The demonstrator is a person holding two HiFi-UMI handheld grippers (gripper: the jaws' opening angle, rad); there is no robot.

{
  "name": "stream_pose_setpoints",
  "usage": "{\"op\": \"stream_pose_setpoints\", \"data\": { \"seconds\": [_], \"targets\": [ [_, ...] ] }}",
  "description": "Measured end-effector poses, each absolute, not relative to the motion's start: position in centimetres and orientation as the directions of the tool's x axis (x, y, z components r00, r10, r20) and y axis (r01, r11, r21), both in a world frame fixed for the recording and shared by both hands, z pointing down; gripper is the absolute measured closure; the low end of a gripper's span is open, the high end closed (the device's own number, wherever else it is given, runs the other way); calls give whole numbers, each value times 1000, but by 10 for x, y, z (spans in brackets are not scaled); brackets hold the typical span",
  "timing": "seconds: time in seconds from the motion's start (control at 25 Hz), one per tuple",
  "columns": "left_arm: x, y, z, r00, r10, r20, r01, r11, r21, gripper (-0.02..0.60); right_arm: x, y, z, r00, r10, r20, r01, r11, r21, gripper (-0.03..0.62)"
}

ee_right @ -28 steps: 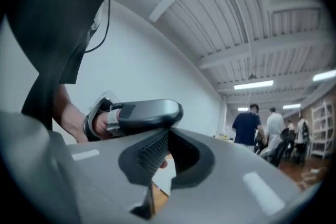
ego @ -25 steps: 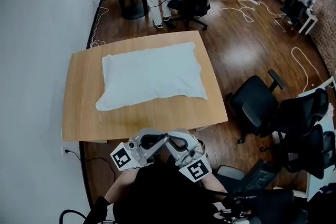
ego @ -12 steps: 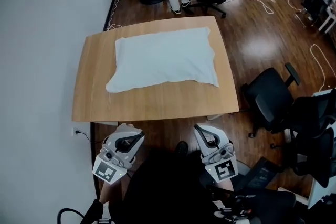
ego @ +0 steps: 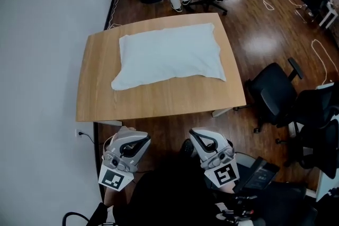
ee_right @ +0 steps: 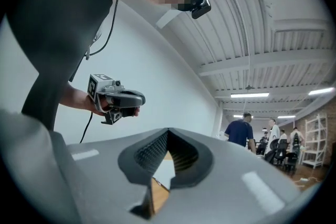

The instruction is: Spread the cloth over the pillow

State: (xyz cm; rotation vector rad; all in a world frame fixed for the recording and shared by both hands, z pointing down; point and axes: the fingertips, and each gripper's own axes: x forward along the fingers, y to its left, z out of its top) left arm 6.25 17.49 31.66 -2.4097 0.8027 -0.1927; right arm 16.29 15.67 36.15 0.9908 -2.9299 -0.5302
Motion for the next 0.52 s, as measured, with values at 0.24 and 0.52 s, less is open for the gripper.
{"op": "stream_pose_setpoints", "data": {
  "seconds": [0.24,0.52],
  "targets": [
    [8,214,301,802,-584,-124,-546,-633,-550,581,116,211,341,-784,-616,-75,-600,722,345,594],
    [-34,265,322,838,-512,-190,-528,-668,-524,581,61,271,343,-766,-641,-43,-606,700,378,594]
  ]
}}
